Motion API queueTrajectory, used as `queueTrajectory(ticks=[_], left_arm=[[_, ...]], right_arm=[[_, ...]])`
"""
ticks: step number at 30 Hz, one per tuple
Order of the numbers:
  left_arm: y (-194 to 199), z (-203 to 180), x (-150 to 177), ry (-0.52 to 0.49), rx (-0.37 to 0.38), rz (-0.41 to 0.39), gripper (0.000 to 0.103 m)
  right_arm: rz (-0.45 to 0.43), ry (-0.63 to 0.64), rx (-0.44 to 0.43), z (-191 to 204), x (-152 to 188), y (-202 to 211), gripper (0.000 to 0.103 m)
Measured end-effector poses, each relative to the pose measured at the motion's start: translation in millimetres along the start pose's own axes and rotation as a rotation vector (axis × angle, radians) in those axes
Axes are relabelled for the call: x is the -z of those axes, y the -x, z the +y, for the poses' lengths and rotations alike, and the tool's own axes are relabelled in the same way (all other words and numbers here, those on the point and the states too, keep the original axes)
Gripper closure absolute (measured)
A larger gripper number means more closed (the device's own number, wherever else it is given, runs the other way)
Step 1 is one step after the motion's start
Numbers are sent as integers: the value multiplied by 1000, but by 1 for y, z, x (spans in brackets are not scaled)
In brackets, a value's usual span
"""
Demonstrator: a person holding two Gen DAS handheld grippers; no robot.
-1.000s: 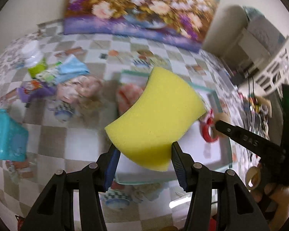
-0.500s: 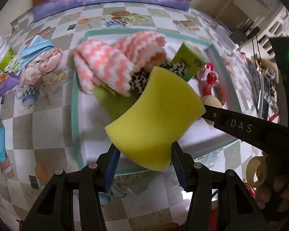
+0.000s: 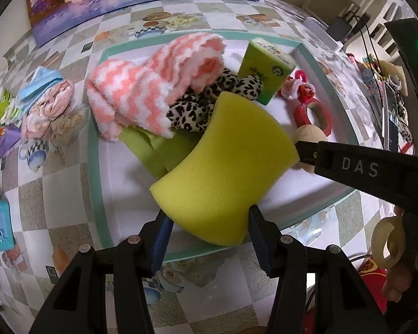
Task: Organize soft objects
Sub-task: 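Carry the yellow sponge and tan sponge over the white tray with both grippers, then open both grippers to drop the sponges into the tray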
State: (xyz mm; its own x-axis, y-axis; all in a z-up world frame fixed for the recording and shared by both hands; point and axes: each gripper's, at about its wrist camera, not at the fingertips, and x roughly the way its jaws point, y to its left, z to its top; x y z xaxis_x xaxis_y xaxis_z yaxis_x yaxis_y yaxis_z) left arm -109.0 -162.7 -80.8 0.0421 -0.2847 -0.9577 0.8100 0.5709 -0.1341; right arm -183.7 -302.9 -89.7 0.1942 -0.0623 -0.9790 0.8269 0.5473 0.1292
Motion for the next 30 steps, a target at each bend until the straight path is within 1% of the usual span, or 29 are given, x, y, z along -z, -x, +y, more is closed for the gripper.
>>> queueTrajectory(ticks=[4,7,14,16,21,22,24,26,28,30], left_arm=[[0,-9,-5,-27,7,-11,48],[-3,-15,-5,-50,-11,-11,48],[-7,-16,-8,-55,-13,-8,48],[-6,-15,-9,-47,-4,-7,47],[1,-7,-10,-21,16,-15,45],[3,-6,-11,-20,22,-19,44],[7,-6,-12,-17,37,-27,41],[11,-5,-12,-14,49,-37,32],[17,-3,-12,-10,59,-54,30],[21,-2,-13,-1,71,-68,29]], right_arm=[[-7,-15,3,-3,0,3,55],[-12,-23,6,-5,0,4,55],[-19,-38,12,-6,0,5,54],[-26,-39,10,-6,0,7,54],[-60,-45,1,-4,-2,15,49],[-66,-45,-1,-4,-2,17,44],[-77,-48,-5,-5,-1,20,39],[-94,-57,-10,-5,-2,24,38],[-115,-62,-8,-6,-2,29,38],[-131,-63,-9,-6,-3,33,38]])
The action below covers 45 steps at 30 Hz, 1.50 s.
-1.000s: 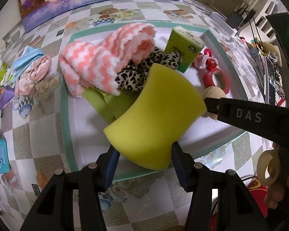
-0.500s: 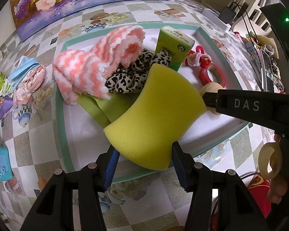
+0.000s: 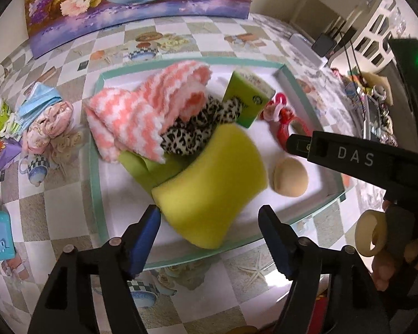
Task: Organize soft objects
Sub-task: 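Open both grippers to drop the sponges into the tray, then raise both open grippers and move them toward the pile beside the tray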
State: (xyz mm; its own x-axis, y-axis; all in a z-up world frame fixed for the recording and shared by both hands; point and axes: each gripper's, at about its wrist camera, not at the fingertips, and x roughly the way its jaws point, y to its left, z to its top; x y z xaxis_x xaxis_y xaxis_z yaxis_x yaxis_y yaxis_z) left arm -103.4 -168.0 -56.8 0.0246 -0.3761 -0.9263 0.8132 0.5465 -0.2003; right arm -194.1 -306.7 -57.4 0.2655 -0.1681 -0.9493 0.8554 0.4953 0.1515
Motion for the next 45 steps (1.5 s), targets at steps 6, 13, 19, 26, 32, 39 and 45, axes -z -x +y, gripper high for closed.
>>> queueTrajectory(ticks=[6,13,19,26,32,39,45], left_arm=[[17,20,-4,70,-27,-55,29],[32,75,-9,273,-123,-114,14],[38,120,-7,410,-217,-130,14],[47,148,-5,485,-273,-157,14],[51,155,-6,494,-286,-158,14],[62,160,-6,492,-318,-161,14],[68,169,-4,508,-320,-163,14]], right_arm=[[-9,20,3,6,-2,1,38],[-10,87,12,21,1,0,27],[-70,155,5,40,2,9,0],[-128,163,-56,55,4,22,0],[-134,218,-65,73,11,23,0],[-146,297,-107,100,24,30,0],[-139,341,-95,113,30,28,0]])
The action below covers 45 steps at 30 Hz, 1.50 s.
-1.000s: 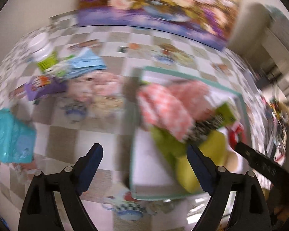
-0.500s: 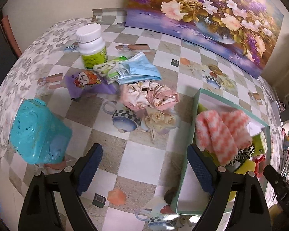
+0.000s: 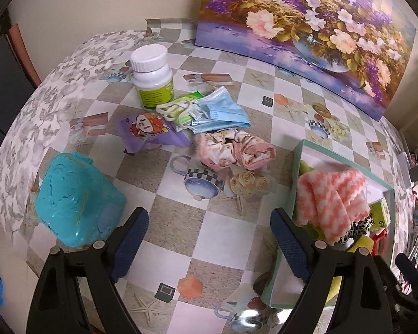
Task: Organize soft objects
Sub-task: 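Raise both open grippers and move them toward the pile beside the tray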
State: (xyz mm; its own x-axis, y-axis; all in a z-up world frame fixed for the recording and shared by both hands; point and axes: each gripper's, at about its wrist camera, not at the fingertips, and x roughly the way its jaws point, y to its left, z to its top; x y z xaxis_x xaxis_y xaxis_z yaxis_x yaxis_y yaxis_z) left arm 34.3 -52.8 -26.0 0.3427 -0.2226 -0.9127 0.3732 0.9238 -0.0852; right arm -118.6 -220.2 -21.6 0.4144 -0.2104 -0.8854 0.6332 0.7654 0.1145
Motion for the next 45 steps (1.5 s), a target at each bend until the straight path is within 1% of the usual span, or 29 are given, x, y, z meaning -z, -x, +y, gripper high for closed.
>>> queueTrajectory(ticks=[7,13,15,19,20,21,22,25,27,32,35,39,42,45], left_arm=[[-1,9,-5,21,9,12,14],[3,19,-22,27,50,5,14],[5,26,-30,39,60,-7,14],[2,43,-51,76,67,-22,14],[0,47,-56,84,73,-19,12],[-2,50,-60,89,78,-15,8],[-4,54,-65,98,81,-14,0],[-3,62,-79,105,73,-37,0],[-2,66,-87,104,76,-38,0],[0,78,-108,109,71,-19,0],[-8,88,-117,131,91,6,0],[-28,95,-121,133,62,54,0],[-48,95,-122,123,42,103,0],[-63,93,-122,113,37,130,0]], right_arm=[[4,28,1,12,0,-3,0],[-11,47,-46,30,-11,-6,0],[-32,54,-58,39,-19,-5,0],[-68,65,-54,55,-40,-6,0],[-68,68,-53,58,-45,-7,0],[-69,69,-57,61,-50,-9,0],[-69,67,-68,64,-54,-11,0],[-57,66,-101,74,-68,-19,0],[-49,75,-121,81,-75,-23,0],[-49,131,-139,104,-91,-29,0],[-53,166,-159,117,-98,-34,0],[-19,190,-186,133,-102,-54,0],[46,219,-187,146,-98,-80,0],[103,247,-186,156,-91,-103,0]])
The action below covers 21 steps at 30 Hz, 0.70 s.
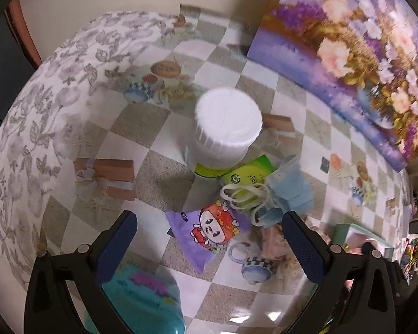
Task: Organize soft objects
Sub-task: 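Raise both open grippers and move them toward the pile beside the tray, then close the left gripper on the purple snack bag while the right grips the pink floral cloth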
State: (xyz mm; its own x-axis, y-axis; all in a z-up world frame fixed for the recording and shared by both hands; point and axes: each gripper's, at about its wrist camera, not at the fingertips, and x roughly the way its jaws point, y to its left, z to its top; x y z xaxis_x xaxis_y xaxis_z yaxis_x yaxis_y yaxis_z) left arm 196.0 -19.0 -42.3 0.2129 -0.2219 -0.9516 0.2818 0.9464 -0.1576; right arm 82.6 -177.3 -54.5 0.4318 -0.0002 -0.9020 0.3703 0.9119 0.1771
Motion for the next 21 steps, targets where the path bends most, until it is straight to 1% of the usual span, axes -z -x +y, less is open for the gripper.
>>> queueTrajectory(ticks=[6,13,21], left_arm=[[-27,-8,-1,-37,-30,53,0],[-48,-12,2,-60,-44,100,0],[-48,-8,0,-56,-39,101,0]], right_arm=[[68,4,-4,4,7,-34,0],[92,-5,-4,2,9,-52,0],[107,12,9,8,8,-59,0]])
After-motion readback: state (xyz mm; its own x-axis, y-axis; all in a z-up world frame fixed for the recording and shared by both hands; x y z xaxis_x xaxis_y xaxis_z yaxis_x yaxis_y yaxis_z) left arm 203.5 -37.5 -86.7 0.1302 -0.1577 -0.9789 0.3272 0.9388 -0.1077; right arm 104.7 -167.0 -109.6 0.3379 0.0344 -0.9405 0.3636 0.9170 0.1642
